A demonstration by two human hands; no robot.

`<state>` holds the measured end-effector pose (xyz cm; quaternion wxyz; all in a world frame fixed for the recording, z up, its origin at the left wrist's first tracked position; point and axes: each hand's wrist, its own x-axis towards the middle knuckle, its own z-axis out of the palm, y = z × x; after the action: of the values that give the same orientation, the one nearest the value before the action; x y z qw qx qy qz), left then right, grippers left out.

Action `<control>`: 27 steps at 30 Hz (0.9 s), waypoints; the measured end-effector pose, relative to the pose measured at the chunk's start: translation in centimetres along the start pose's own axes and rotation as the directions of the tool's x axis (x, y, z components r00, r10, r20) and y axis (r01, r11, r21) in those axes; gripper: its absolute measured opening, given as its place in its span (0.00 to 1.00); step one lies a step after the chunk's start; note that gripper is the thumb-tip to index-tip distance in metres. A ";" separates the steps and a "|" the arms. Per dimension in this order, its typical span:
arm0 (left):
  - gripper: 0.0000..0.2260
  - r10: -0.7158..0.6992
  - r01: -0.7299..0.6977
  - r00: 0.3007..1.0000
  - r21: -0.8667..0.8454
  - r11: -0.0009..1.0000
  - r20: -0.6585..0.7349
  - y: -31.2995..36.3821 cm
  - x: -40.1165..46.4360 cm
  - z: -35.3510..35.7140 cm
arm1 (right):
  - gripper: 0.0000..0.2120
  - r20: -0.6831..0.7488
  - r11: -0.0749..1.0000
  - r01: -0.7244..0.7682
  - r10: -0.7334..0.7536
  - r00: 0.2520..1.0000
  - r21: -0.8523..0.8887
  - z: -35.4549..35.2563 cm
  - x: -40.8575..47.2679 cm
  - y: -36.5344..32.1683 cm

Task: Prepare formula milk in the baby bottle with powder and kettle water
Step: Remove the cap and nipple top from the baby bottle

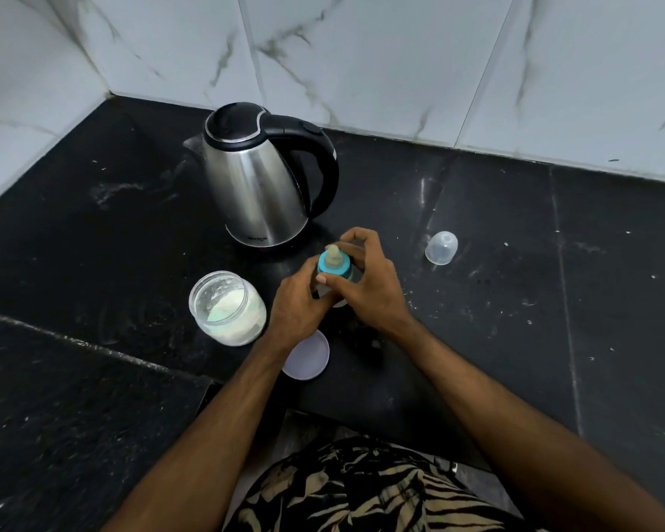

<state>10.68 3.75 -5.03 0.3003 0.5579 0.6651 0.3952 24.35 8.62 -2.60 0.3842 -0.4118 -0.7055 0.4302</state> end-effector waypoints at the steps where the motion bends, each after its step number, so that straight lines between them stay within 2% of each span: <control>1: 0.26 0.001 -0.001 1.000 0.000 1.000 0.005 -0.1 0.0 0.0 | 0.26 0.021 1.000 0.006 -0.006 1.000 0.005 -0.3 0.2 0.1; 6: 0.31 -0.004 0.004 0.999 -0.024 1.000 0.034 0.0 0.1 -0.3 | 0.25 0.143 0.999 0.028 -0.030 0.989 0.016 -1.4 1.0 0.3; 12: 0.26 -0.008 0.012 0.997 -0.060 0.998 0.071 -0.3 0.2 -0.4 | 0.23 0.369 1.000 -0.012 0.015 0.929 -0.012 -3.4 3.0 -0.2; 14: 0.24 0.000 0.004 0.998 -0.062 0.998 0.066 -0.3 0.1 -0.4 | 0.25 0.388 1.000 -0.011 0.022 0.921 -0.029 -3.5 3.0 -0.3; 17: 0.23 0.028 -0.027 0.999 -0.032 0.999 0.043 -0.3 -0.2 -0.2 | 0.37 0.311 0.999 -0.019 0.034 0.950 -0.051 -2.1 1.2 -0.4; 19: 0.24 0.017 -0.017 1.000 -0.018 1.000 0.012 -0.4 -0.3 0.1 | 0.41 0.185 0.998 -0.060 0.062 0.981 -0.016 -0.3 0.1 -0.6; 22: 0.25 -0.043 0.043 0.998 -0.007 0.999 -0.039 -0.4 -0.4 0.5 | 0.35 -0.012 0.997 -0.082 0.082 0.997 0.014 1.8 -0.2 -0.7; 24: 0.24 -0.069 0.069 0.995 -0.011 0.998 -0.065 -0.5 -0.3 1.0 | 0.32 -0.045 0.998 -0.066 0.066 0.997 0.003 2.2 -0.1 -0.6; 27: 0.21 -0.077 0.079 0.993 0.018 0.997 -0.084 -0.6 0.0 1.7 | 0.31 -0.037 0.999 -0.044 0.044 0.998 -0.001 2.1 -0.3 -0.3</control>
<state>11.82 4.05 -6.40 0.2818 0.5176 0.7025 0.3990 22.48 7.67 -3.08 0.3874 -0.4356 -0.6893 0.4302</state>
